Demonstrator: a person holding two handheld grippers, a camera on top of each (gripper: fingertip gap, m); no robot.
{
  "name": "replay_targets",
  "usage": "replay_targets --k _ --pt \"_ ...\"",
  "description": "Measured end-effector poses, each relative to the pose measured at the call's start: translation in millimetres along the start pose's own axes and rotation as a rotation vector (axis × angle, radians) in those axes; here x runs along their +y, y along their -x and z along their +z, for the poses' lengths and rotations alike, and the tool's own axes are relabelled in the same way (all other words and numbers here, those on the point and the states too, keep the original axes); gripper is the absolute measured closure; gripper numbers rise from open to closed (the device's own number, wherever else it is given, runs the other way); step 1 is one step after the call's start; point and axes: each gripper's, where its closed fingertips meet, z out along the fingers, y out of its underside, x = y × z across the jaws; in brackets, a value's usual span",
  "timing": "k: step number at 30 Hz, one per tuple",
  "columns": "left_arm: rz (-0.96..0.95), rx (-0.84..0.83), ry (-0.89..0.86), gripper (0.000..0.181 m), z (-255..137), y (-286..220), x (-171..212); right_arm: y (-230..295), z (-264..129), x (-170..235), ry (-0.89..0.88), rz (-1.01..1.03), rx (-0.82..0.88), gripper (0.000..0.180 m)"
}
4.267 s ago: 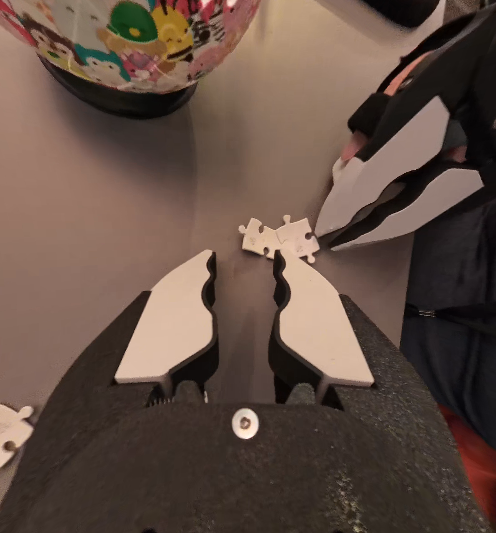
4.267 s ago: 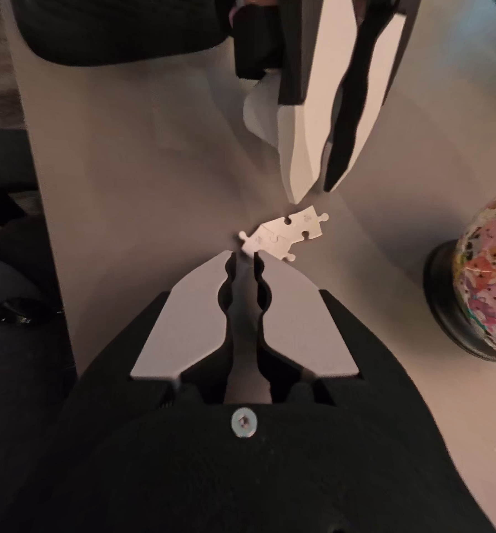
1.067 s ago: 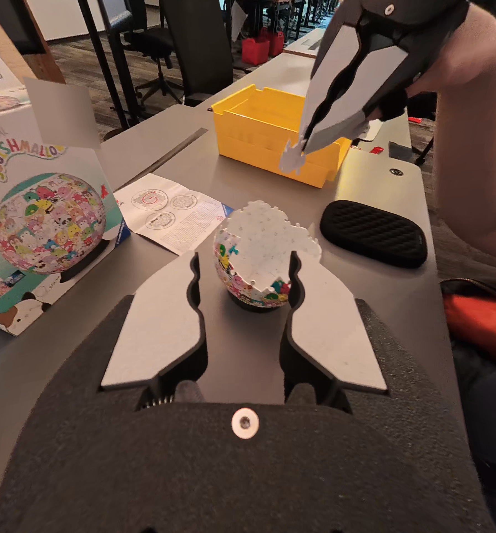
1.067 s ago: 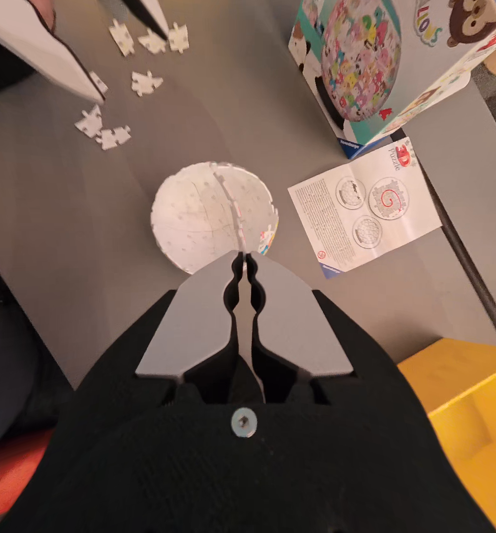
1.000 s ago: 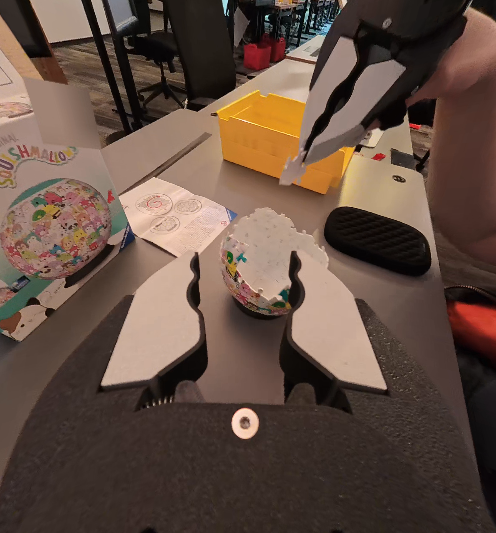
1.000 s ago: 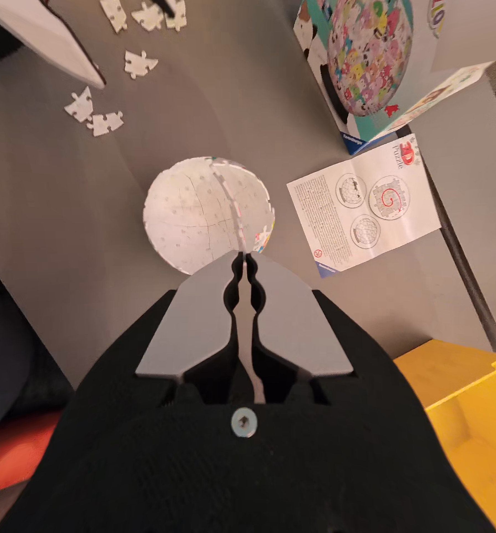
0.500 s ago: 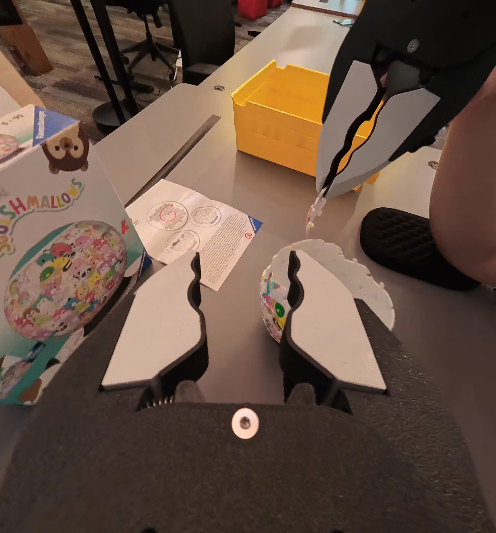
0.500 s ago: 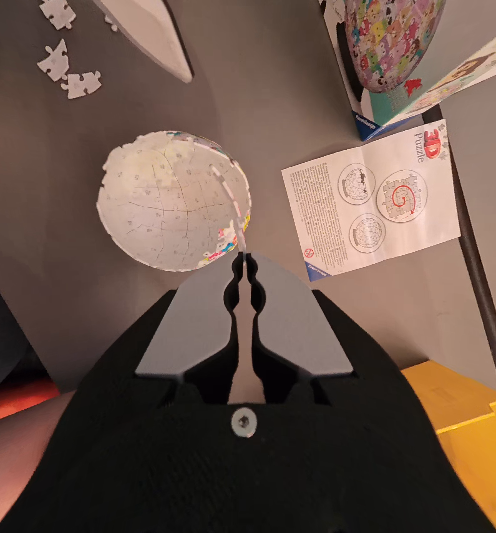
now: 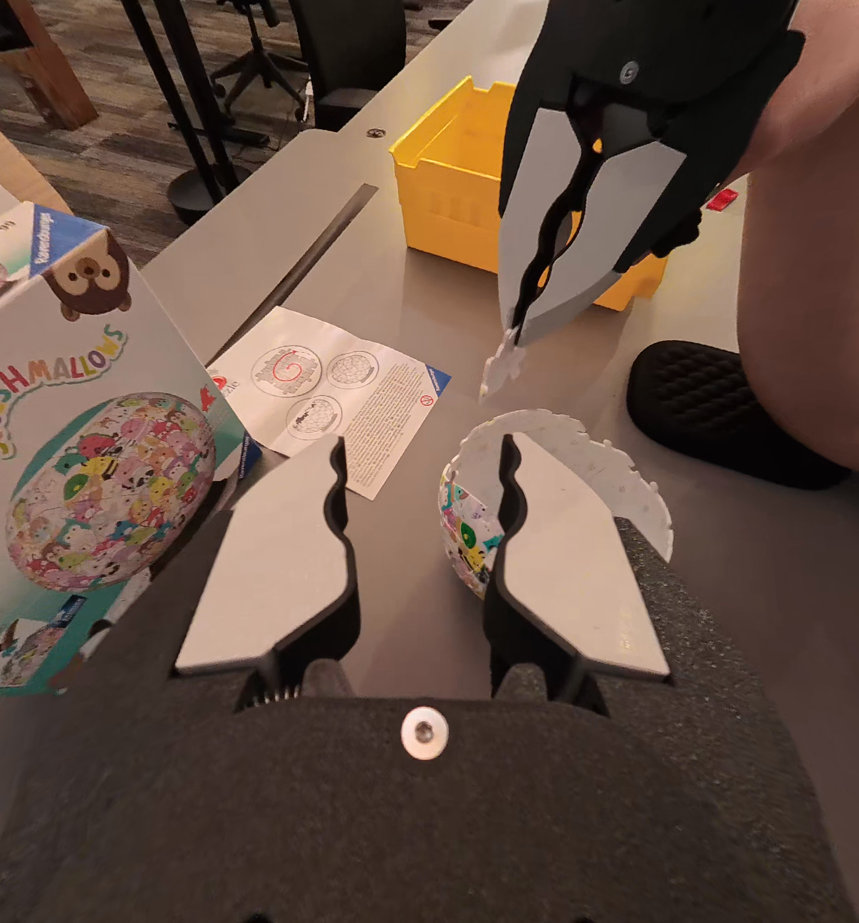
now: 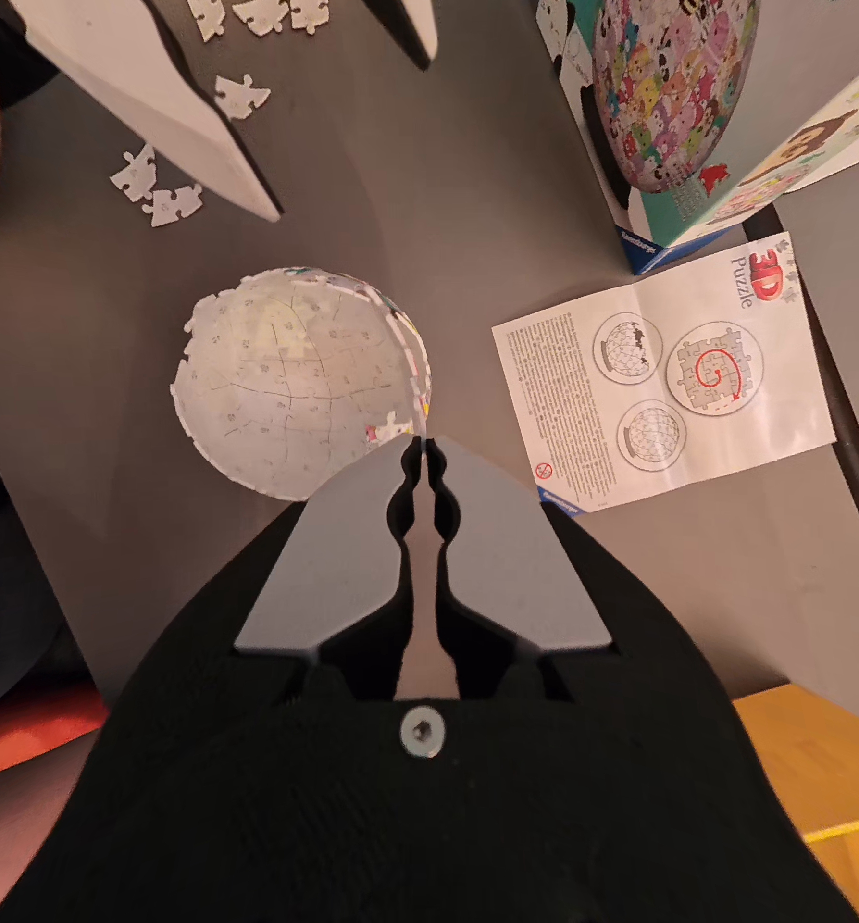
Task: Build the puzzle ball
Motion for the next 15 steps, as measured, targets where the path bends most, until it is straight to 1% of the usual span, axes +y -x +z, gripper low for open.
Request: replay_targets --k 4,11,15 --pt "-0.030 0.004 0.010 0.122 9 1 5 2 0 -7 -0.047 -0.014 -0.031 0.177" --pt "-0.022 0.024 -0.014 0.119 18 -3 1 8 7 -15 -0.132 -0.041 -0.150 0.177" --pt "-0.012 0.040 -0.006 0.119 22 -6 2 9 11 -21 -0.173 -0.067 -0.167 0.177"
